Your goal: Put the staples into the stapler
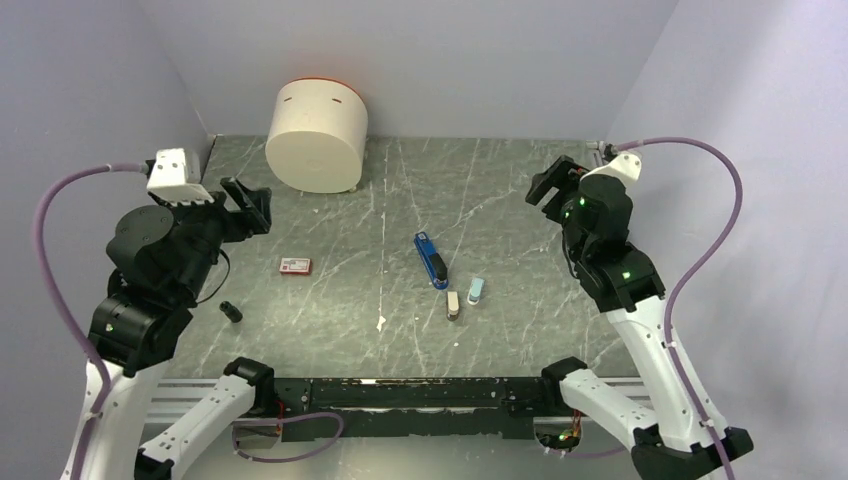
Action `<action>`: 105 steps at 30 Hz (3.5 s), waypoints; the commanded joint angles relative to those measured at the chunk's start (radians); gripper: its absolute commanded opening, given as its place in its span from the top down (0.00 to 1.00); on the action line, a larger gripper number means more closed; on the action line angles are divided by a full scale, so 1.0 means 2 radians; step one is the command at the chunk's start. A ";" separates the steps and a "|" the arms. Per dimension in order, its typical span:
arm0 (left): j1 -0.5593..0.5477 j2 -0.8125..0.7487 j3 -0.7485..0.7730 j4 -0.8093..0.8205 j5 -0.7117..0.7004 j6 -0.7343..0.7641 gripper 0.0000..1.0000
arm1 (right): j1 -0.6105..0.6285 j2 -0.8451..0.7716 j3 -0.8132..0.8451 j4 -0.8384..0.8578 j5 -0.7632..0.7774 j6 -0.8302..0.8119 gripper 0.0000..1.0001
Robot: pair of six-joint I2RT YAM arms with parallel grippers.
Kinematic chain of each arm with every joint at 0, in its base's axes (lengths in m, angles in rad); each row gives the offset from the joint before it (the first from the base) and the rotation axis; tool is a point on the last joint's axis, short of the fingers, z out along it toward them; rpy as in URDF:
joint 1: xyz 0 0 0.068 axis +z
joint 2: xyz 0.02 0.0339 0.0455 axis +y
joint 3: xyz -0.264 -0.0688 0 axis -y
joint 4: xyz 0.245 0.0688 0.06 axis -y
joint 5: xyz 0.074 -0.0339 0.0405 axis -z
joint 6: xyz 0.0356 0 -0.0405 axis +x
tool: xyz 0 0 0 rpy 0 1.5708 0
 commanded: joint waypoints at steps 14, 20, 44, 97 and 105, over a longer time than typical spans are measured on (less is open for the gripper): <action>0.052 -0.086 -0.090 0.091 0.220 -0.055 0.03 | -0.114 0.016 -0.094 0.200 -0.331 0.037 0.04; 0.055 -0.116 -0.100 0.063 0.231 -0.066 0.03 | -0.088 0.039 -0.159 0.291 -0.429 0.071 0.11; 0.057 -0.131 -0.082 0.010 0.005 -0.097 0.03 | 0.310 0.528 0.008 0.533 -0.280 -0.212 0.14; 0.057 -0.040 -0.078 -0.020 0.071 -0.122 0.03 | 0.304 0.731 0.250 0.200 -0.368 -0.406 0.55; 0.057 0.061 -0.060 -0.052 0.112 -0.123 0.03 | 0.280 0.646 0.120 0.198 -0.376 -0.427 0.55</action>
